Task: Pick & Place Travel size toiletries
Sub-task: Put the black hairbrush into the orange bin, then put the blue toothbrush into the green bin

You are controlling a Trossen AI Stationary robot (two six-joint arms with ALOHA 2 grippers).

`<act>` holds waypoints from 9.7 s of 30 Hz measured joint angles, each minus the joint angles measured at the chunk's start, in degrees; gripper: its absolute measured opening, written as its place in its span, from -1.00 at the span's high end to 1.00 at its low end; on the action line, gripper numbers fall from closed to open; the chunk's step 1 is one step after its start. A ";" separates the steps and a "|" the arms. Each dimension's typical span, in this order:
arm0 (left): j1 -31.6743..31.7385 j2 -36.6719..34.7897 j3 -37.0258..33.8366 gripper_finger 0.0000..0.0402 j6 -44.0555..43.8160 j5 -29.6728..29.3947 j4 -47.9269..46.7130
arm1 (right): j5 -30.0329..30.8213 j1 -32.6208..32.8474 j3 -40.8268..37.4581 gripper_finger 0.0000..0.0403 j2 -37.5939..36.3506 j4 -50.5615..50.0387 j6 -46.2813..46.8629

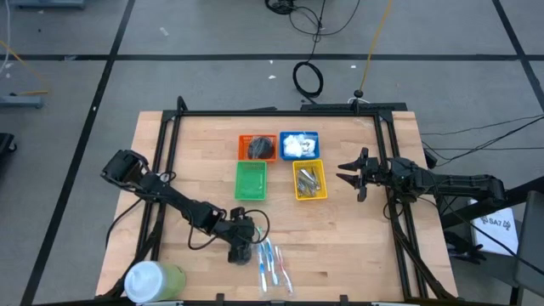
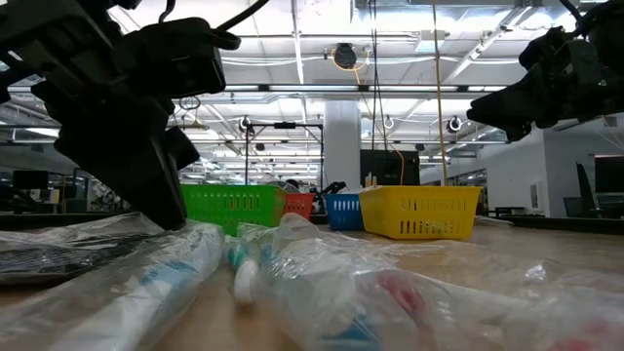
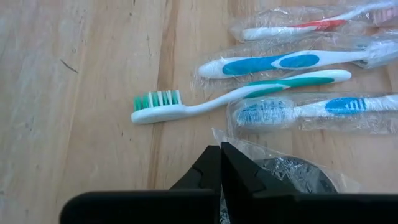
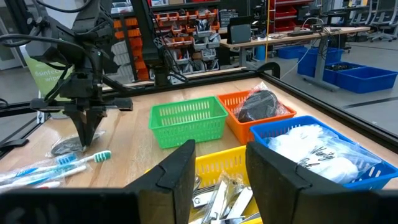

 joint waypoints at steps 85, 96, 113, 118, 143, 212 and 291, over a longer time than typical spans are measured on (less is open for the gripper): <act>40.71 -2.44 -0.02 0.21 13.27 -26.75 21.28 | -0.02 -0.02 -0.01 0.36 0.02 -0.01 0.00; 28.69 -17.69 0.00 -0.11 30.22 -15.12 20.45 | -0.02 -0.02 -0.02 0.36 0.02 0.01 0.02; -4.27 -1.76 16.46 0.05 4.39 -12.63 -6.82 | -0.01 0.00 -0.02 0.36 0.17 -0.18 0.00; -5.90 7.78 26.41 0.13 -4.19 -2.47 -15.67 | 0.00 0.00 -0.01 0.36 0.50 -0.16 0.00; -1.27 15.76 32.02 0.54 -53.72 10.42 -35.27 | -0.01 0.00 0.00 0.36 1.20 0.01 0.02; -10.45 7.61 32.04 0.54 -14.90 3.36 -32.39 | 0.00 0.00 0.00 0.36 1.88 -0.01 0.02; -10.72 19.37 32.00 0.07 22.00 -10.13 -32.48 | -0.01 0.00 -0.01 0.36 1.92 -0.01 0.02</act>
